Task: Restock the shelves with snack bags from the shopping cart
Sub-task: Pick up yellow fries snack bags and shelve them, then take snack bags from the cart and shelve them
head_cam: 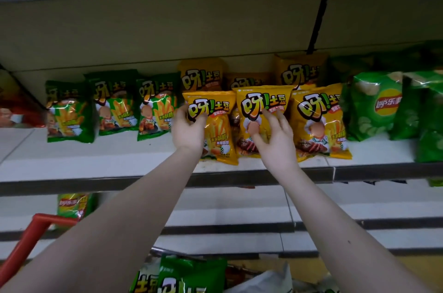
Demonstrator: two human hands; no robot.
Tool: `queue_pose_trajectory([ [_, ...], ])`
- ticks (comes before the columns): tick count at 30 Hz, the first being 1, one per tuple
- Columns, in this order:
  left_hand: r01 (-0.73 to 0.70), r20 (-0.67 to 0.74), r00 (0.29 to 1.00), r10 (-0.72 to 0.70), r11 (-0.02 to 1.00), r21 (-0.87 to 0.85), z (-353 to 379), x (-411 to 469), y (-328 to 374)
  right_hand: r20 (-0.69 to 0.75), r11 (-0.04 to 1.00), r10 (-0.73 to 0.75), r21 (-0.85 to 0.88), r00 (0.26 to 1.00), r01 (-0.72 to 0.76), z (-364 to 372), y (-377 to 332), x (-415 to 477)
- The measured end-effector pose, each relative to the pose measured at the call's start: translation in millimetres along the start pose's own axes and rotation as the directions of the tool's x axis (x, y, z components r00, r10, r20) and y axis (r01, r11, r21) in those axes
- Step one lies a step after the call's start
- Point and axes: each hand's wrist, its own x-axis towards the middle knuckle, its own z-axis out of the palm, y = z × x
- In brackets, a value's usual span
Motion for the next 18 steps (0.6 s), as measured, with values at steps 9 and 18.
queue_pose_trajectory([
  [9, -0.006, 0.108, 0.994, 0.034, 0.968, -0.251, -36.5, -108.1, 32.2, 0.101, 0.943, -0.002, 0.330, 0.995, -0.032, -55.0, -52.4, -76.2],
  [18, -0.068, 0.190, 0.972, 0.139, 0.938, -0.339, -104.7, -216.1, 32.9, 0.079, 0.881, 0.045, 0.467, 0.996, -0.076, -84.4, -79.3, -195.5],
])
